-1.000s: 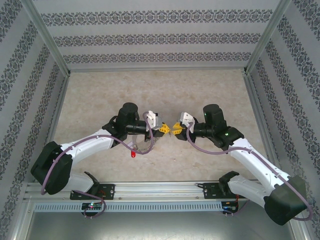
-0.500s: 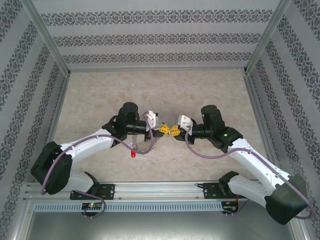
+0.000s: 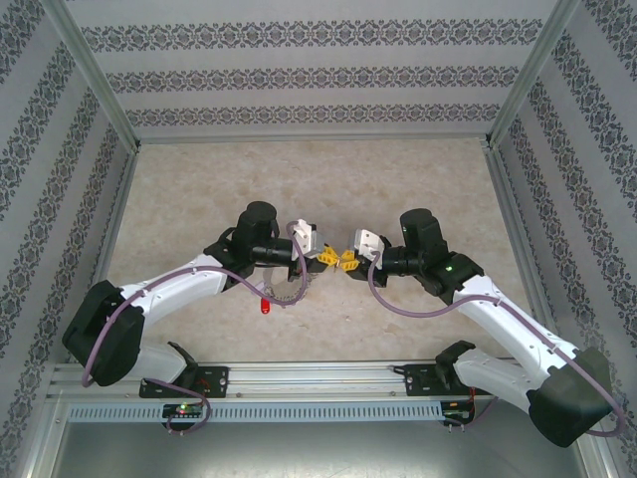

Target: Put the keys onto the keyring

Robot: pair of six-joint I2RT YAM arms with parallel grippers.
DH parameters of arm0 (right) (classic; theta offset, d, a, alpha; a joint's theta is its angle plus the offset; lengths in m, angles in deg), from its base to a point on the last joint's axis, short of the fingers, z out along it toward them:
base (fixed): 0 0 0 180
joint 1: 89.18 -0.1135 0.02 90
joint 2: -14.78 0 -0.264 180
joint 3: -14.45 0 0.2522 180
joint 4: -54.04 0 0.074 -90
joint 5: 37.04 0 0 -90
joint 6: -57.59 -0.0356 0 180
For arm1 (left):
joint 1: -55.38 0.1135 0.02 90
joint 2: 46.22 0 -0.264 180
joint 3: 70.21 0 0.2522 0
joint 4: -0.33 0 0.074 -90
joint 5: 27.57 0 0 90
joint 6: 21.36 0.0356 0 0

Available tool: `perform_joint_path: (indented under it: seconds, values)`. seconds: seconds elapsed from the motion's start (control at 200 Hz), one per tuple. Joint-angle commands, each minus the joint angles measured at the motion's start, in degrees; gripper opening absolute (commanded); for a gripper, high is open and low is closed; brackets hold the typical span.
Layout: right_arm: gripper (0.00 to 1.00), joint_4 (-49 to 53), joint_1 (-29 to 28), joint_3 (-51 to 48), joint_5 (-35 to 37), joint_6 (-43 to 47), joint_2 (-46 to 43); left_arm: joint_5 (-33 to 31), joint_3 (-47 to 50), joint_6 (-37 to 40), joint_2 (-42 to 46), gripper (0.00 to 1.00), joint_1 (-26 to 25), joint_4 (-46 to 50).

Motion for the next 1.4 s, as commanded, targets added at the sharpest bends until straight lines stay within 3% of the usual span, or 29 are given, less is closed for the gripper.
perform_joint_path:
  seconds: [0.0,0.155,0.305,0.445,0.51,0.575,0.834,1.049,1.314,1.394]
  values:
    - [0.18,-2.02,-0.82,1.49,-1.15,0.4,-0.82,1.94,-1.65,1.94,-0.87,0.0,-1.52,1.31]
    - [0.18,-2.75,-0.82,1.13,0.83,-0.17,-0.98,1.07,-1.49,2.14,-0.93,0.0,-1.7,1.31]
    - [0.0,-2.3,0.03,0.87,0.17,-0.11,-0.98,0.58,-1.15,1.85,-0.79,0.0,-1.72,0.63]
    - [0.0,-1.83,0.53,0.78,-1.12,0.27,-0.98,0.27,-0.88,1.27,-0.59,0.0,-1.7,-0.18]
    - [0.15,-2.19,0.49,0.7,-1.17,0.27,-1.24,0.4,-0.99,1.24,-0.76,0.0,-1.7,-0.03]
    - [0.19,-2.41,0.41,0.69,-1.26,0.46,-1.43,0.46,-1.18,1.25,-0.82,0.0,-1.7,0.17]
    - [0.17,-2.44,0.49,0.65,-0.75,1.06,-1.87,0.51,-1.66,1.92,-1.27,0.0,-1.7,1.49]
    - [0.0,-2.76,0.41,0.69,-1.9,0.69,-1.2,0.54,-1.81,1.65,-1.57,0.0,-1.79,0.94]
    - [0.0,-1.39,0.23,0.25,-1.63,0.78,-0.55,0.52,-1.03,-0.31,-0.81,0.0,-1.79,-2.5]
    - [0.13,-0.3,0.27,0.32,-1.18,1.01,-0.3,0.4,-0.94,0.03,-0.6,0.0,-1.79,-2.09]
